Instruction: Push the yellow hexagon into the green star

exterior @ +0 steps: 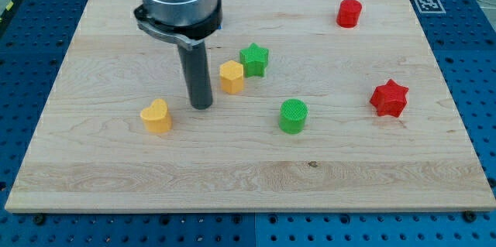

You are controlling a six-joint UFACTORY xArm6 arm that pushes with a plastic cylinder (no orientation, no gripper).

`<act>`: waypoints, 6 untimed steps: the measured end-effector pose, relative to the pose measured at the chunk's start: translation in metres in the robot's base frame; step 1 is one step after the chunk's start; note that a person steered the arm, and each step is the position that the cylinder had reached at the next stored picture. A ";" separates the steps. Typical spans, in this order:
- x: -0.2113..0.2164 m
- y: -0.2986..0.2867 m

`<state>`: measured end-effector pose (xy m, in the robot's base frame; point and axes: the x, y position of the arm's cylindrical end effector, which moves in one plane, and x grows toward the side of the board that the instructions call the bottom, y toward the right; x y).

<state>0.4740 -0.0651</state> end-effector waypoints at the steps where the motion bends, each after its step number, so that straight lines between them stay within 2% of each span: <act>1: -0.007 0.007; 3: -0.050 0.007; 5: -0.001 0.022; 6: -0.016 0.042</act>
